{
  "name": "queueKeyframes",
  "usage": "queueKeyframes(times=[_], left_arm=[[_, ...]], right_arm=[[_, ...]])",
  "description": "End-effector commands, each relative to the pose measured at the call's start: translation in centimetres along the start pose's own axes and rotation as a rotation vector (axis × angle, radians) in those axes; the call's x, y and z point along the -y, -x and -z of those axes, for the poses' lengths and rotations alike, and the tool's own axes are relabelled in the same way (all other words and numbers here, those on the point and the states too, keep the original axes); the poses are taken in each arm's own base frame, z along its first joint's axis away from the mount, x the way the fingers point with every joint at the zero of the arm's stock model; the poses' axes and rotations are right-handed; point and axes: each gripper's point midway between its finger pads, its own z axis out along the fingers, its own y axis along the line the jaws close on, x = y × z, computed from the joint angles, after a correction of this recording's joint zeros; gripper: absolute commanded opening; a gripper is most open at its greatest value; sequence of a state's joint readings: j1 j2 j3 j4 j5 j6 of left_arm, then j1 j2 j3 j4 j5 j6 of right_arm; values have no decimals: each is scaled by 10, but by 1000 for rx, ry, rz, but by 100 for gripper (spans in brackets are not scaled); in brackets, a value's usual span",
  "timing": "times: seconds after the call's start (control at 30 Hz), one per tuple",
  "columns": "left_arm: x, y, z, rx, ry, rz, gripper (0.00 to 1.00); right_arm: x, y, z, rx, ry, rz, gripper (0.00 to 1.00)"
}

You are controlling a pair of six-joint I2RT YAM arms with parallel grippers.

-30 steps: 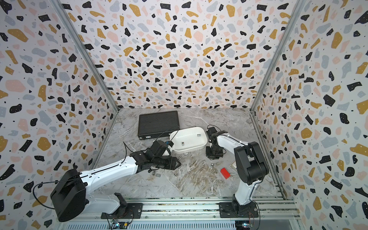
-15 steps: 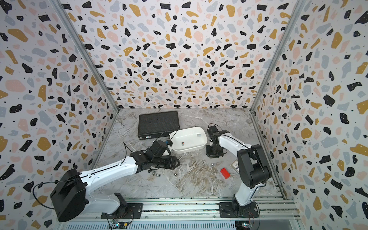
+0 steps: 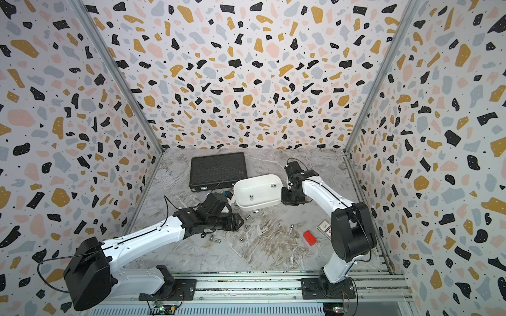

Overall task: Put the socket on the desktop into the storage box
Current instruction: Place the socket head in the storage box.

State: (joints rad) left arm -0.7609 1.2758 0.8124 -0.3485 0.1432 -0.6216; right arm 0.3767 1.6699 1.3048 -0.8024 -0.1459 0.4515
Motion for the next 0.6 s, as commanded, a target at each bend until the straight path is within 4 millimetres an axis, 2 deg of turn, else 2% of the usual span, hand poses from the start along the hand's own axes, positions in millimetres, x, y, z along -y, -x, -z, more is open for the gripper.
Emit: queueKeyframes(times=[0.0,0.23,0.57], left_arm=[[-2,15,13,54,15,14,65],[-19,15,18,63,35,65,65],[-42,14,27,79,68,137,65]], right_arm=[[-8,13,12,15,21,4,16],[-23,36,8,22,52,2,16],[-38,62,-15,-1,78,-12,16]])
